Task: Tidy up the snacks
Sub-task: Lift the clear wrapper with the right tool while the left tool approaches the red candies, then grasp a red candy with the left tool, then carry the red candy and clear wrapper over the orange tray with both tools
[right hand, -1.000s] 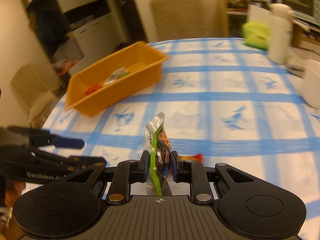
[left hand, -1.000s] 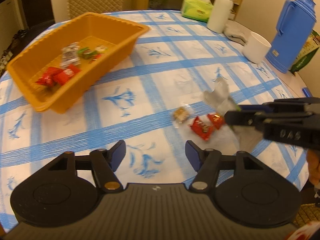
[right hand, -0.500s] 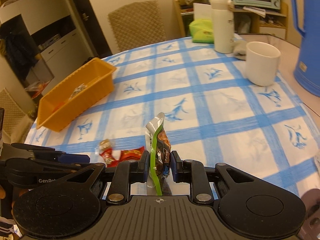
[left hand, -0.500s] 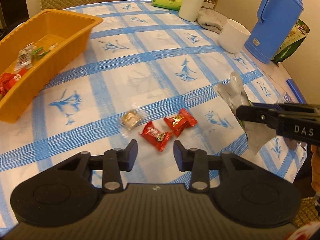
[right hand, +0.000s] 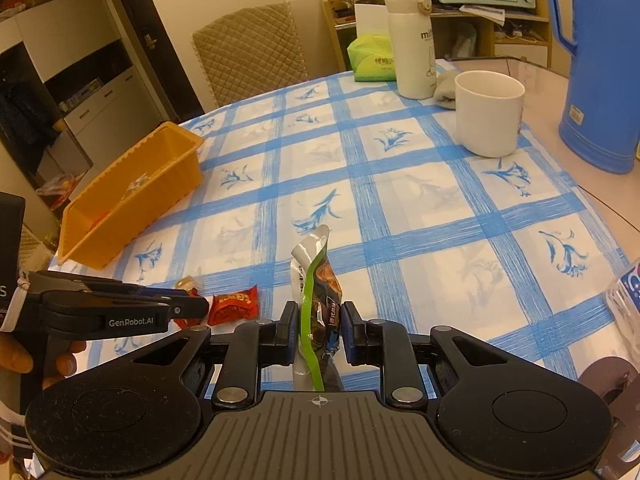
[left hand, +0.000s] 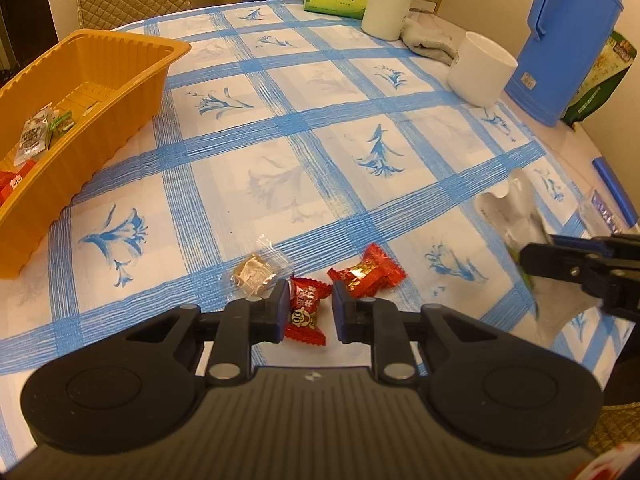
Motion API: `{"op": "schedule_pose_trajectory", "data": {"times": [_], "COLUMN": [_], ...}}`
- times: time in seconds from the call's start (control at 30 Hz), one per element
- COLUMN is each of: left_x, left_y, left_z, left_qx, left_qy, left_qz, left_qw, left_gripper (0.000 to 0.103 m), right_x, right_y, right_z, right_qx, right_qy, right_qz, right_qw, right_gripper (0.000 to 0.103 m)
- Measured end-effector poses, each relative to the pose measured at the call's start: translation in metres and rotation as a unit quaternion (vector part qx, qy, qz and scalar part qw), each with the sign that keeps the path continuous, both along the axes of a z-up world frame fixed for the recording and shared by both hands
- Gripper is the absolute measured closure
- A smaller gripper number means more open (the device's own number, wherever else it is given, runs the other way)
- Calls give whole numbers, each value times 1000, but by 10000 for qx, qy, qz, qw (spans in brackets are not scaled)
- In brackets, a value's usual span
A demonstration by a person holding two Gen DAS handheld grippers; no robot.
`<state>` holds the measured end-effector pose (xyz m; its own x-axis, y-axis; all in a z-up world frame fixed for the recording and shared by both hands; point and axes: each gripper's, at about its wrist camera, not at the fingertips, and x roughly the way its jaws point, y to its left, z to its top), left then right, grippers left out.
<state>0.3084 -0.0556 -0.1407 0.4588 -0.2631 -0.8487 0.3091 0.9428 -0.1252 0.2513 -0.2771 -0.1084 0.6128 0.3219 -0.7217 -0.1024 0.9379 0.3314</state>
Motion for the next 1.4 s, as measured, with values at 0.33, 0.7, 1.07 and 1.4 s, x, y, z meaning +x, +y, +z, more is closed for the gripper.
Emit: {"op": "schedule_pose_trajectory", "data": {"times": [0.33, 0.7, 1.07, 1.4], "left_x": [-2, -11, -28, -37], "left_y": [-3, 4, 41, 89], "left_z": [-5, 15, 48, 79], "left_qx": [213, 174, 54, 18], "left_qy": [-32, -222, -461, -727], "left_qz": [-53, -43, 296, 837], "left_qw": [9998, 9996, 9985, 9938], "left_gripper": [88, 89, 89, 89], "right_x": [-1, -1, 12, 37], "right_y": [0, 7, 30, 72], "right_z": [0, 5, 15, 25], "right_qx": [3, 11, 131, 237], "right_qy": [8, -86, -246, -389], "right_qz": [40, 187, 570, 1151], "right_qw": [10000, 9998, 9980, 9923], "right_gripper": [80, 80, 80, 80]}}
